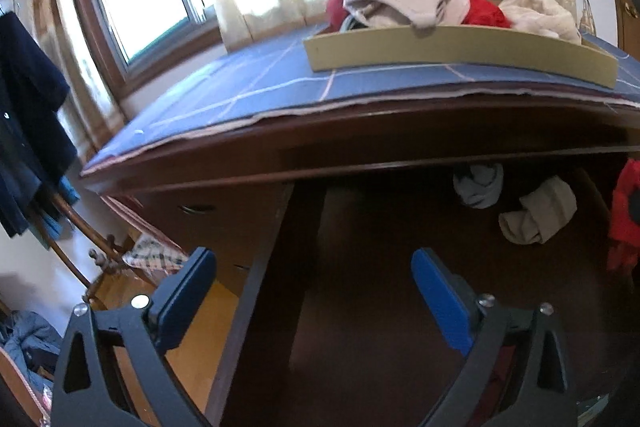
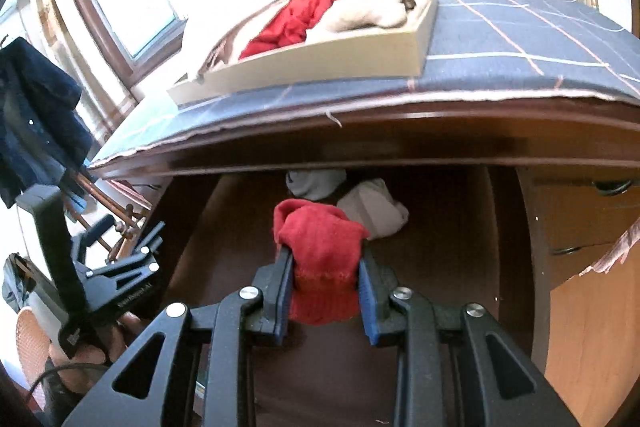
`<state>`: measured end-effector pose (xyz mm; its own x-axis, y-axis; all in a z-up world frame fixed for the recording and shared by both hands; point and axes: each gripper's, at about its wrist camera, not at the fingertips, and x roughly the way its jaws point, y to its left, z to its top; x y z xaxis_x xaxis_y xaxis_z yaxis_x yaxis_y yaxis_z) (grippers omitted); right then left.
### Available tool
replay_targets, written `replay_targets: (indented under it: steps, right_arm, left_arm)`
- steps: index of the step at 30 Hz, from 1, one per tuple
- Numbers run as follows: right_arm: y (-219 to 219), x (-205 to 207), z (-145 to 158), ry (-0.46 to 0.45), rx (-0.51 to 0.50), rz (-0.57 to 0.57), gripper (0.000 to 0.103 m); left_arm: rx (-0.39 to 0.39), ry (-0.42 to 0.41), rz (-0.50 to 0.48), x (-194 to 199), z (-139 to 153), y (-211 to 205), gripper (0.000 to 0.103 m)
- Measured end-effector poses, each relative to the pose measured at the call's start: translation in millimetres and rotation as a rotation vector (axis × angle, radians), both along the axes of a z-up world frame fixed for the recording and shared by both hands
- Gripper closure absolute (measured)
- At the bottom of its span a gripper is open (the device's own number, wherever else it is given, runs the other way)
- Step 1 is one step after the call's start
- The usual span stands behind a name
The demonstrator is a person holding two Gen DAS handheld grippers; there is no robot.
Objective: Take underwear out of drawer
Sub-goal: 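Lift the red sock out of the drawer toward the tan tray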
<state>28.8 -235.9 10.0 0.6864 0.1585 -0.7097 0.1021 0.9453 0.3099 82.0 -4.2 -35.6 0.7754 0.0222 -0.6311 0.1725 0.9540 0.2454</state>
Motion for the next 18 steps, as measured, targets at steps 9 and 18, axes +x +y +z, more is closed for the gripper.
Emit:
replay_targets:
  steps: [9,18]
  right_arm:
    - [-8.9,5.6,31.2,-0.071,0.053,-0.026,0.072]
    - [-15.1,9.9,73.3,-0.186,0.054,-0.043,0.071]
  left_arm:
    - [-0.003,0.037,-0.021,-0.8,-2.4,0.2,0.004]
    - [0.016,0.079,-0.063,1.7,-2.2,-3.8,0.004]
